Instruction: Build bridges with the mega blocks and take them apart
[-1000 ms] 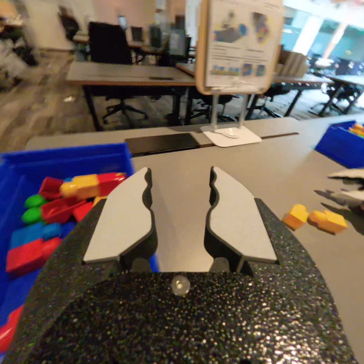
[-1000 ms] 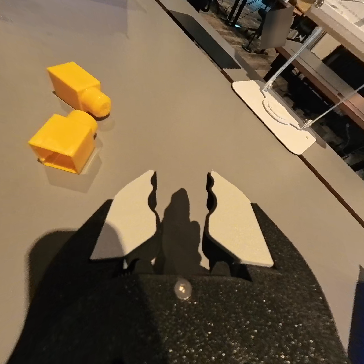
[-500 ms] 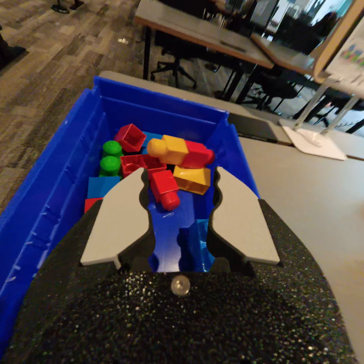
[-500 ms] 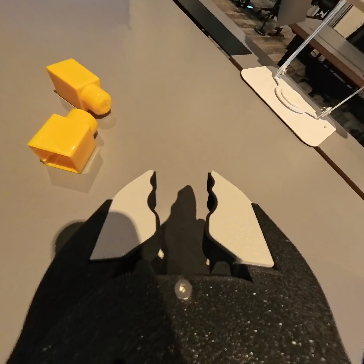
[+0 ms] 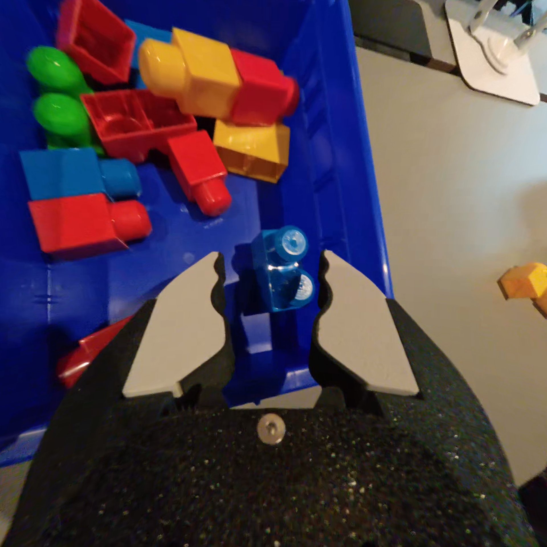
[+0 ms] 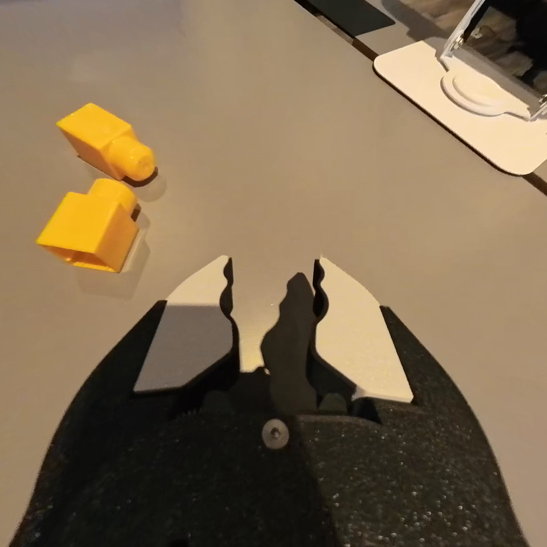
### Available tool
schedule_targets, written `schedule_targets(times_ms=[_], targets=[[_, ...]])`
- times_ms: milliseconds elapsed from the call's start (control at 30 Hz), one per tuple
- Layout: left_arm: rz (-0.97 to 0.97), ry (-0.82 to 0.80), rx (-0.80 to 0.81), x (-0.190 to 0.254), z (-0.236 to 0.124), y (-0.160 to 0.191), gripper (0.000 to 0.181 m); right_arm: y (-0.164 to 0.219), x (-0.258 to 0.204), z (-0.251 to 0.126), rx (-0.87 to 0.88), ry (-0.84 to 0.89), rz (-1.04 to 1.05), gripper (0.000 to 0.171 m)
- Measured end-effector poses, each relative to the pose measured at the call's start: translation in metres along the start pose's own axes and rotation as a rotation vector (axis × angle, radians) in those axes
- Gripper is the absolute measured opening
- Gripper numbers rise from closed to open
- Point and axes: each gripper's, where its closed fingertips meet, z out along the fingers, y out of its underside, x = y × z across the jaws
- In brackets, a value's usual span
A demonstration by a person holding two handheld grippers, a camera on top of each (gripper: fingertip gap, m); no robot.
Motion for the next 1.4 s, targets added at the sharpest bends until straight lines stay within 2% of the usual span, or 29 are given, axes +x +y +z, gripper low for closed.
schedule_targets(times_ms=[200, 367, 533, 667, 800, 900, 967, 1033, 1200, 1400], targets=[[0.016, 0.019, -0.165, 0.006, 0.014, 0.030, 0.052, 0.002, -0.003, 0.003, -0.027, 0.019, -0.044, 0.051], [0.048, 0.007, -0.239, 0.005, 0.025, 0.040, 0.042, 0.004, -0.007, 0.006, -0.049, 0.000, -0.073, 0.052], [0.000, 0.003, -0.137, -0.002, 0.017, 0.027, 0.036, 0.002, -0.005, 0.003, -0.022, 0.007, -0.063, 0.050], [-0.023, 0.106, 0.159, 0.011, -0.015, -0.013, 0.035, 0.001, -0.007, 0.003, -0.015, 0.002, -0.074, 0.051], [0.006, 0.397, 0.454, 0.051, -0.054, -0.049, 0.034, 0.000, -0.007, 0.002, -0.006, 0.000, -0.077, 0.051], [0.059, 0.772, 0.613, 0.101, -0.090, -0.063, 0.034, -0.001, -0.008, 0.001, 0.005, -0.002, -0.082, 0.051], [0.097, 1.004, 0.644, 0.133, -0.107, -0.064, 0.034, -0.002, -0.009, 0.000, 0.009, -0.006, -0.086, 0.051], [0.133, 1.120, 0.610, 0.160, -0.107, -0.063, 0.034, -0.002, -0.009, 0.000, 0.012, -0.006, -0.089, 0.052], [0.213, 1.222, 0.454, 0.233, -0.081, -0.058, 0.034, -0.003, -0.011, -0.002, 0.029, 0.007, -0.125, 0.051], [0.384, 1.101, 0.243, 0.326, -0.026, -0.041, 0.034, -0.008, -0.012, -0.006, 0.069, 0.019, -0.156, 0.051]])
